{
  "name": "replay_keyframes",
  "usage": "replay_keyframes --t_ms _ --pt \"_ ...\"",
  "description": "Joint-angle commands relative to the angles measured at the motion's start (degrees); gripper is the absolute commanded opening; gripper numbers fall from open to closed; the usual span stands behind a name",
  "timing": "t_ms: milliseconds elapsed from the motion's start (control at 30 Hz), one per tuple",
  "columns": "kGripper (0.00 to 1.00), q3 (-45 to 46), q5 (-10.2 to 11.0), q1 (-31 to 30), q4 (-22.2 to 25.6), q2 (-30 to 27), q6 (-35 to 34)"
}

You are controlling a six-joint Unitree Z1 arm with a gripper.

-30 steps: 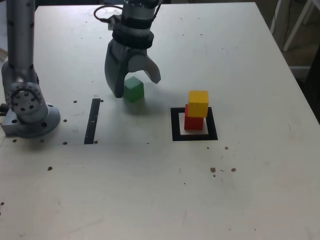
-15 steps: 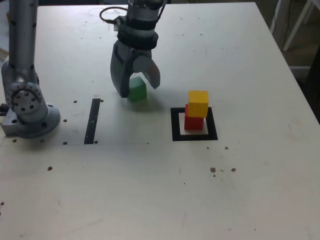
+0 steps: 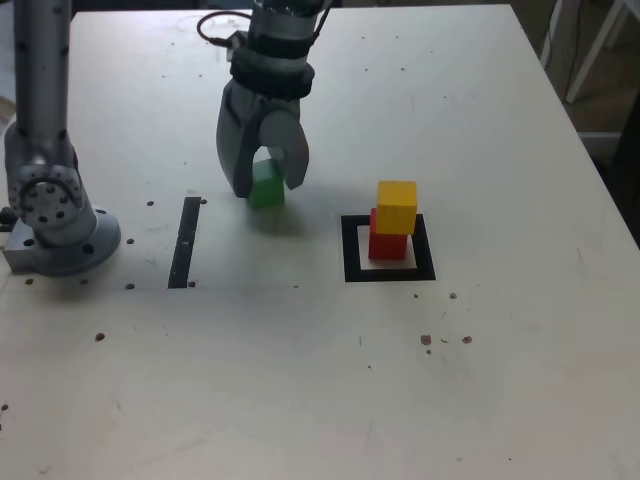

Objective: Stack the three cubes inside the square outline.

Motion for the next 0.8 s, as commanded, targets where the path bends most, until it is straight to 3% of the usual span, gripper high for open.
replay_keyframes --t_ms 0,367,767 --pt "0.31 -1.3 -0.11 -1.22 1.53 -0.71 -0.1" --pt "0.31 -11.13 0.9 -8.28 10.62 -0.22 -0.93" --pt "0.31 -28.76 4.49 -17.57 22.52 3.62 -0.47"
